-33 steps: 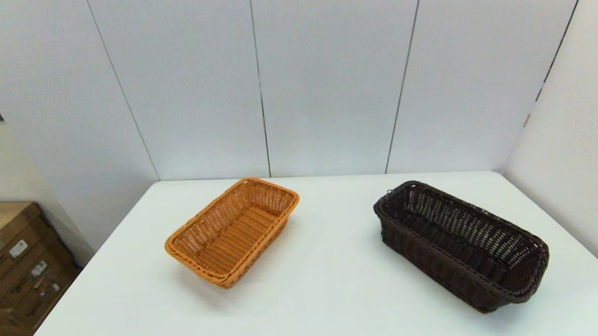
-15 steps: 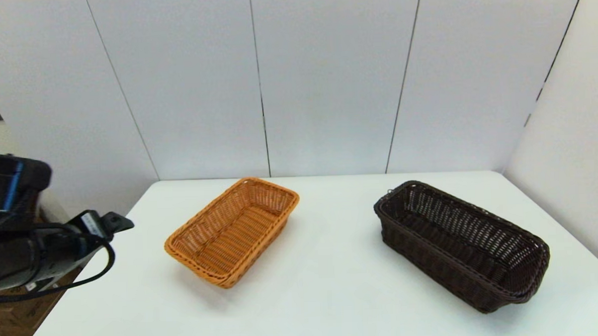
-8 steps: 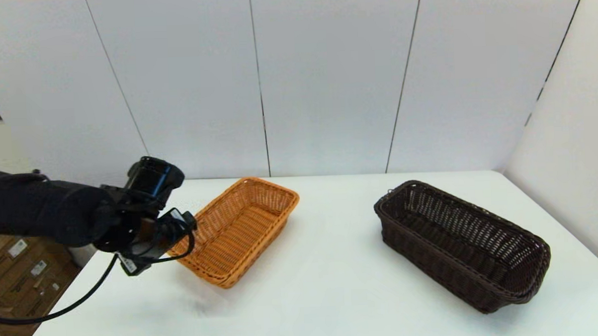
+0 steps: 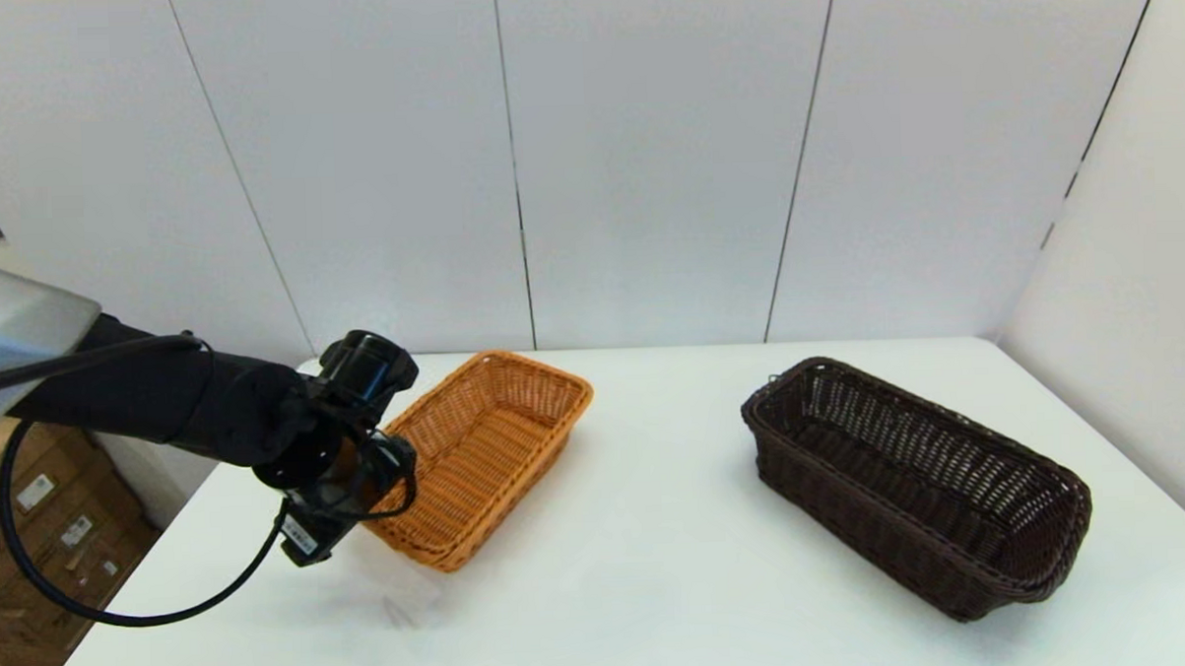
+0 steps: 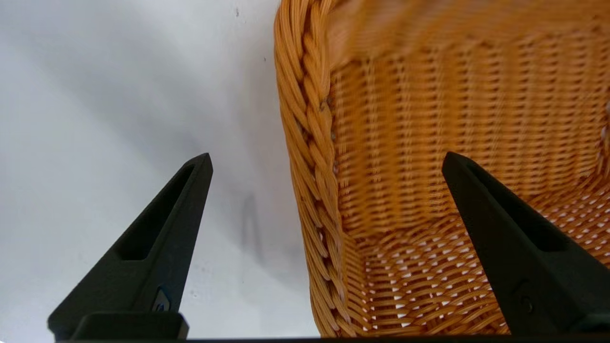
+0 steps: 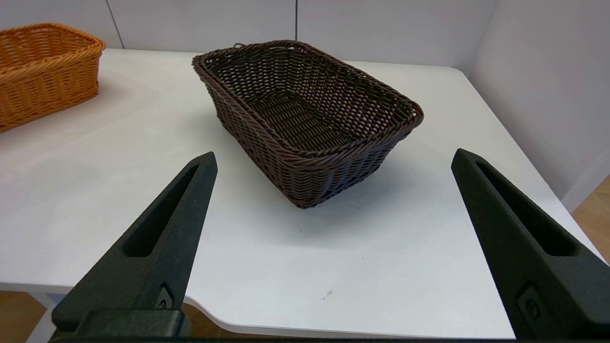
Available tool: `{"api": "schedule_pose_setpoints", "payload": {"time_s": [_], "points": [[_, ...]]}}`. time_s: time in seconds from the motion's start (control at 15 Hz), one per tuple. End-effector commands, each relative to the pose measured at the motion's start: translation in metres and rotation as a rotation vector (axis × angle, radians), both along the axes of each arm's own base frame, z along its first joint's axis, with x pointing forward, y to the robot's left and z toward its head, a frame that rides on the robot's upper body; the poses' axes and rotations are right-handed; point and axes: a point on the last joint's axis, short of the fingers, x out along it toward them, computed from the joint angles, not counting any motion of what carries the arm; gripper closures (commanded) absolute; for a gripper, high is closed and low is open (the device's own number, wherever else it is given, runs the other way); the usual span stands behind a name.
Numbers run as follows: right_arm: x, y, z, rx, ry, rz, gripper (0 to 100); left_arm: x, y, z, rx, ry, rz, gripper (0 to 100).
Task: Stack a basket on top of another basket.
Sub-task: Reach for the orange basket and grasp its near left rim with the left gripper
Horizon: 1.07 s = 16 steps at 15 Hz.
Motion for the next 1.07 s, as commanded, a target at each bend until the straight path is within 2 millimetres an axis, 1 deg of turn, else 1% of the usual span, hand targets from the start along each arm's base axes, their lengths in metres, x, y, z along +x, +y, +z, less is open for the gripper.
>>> {"api": "schedule_pose_setpoints", "payload": {"time_s": [0.07, 0.2, 0.47, 0.67, 1.07], "points": [[0.0, 0.0, 0.0, -0.002, 0.0, 0.001, 0, 0.004, 0.009, -0.004, -0.085, 0.07, 0.01, 0], [0.0, 0.0, 0.0, -0.002, 0.0, 0.001, 0, 0.006, 0.013, -0.005, -0.119, 0.092, 0.012, 0], [0.0, 0.0, -0.001, -0.015, 0.003, 0.002, 0, 0.013, 0.022, -0.014, -0.165, 0.13, 0.034, 0], [0.0, 0.0, -0.001, -0.015, 0.003, 0.002, 0, 0.018, 0.02, -0.026, -0.181, 0.174, 0.03, 0], [0.0, 0.0, -0.001, -0.015, 0.003, 0.002, 0, 0.021, 0.019, -0.031, -0.179, 0.196, 0.028, 0]]}}
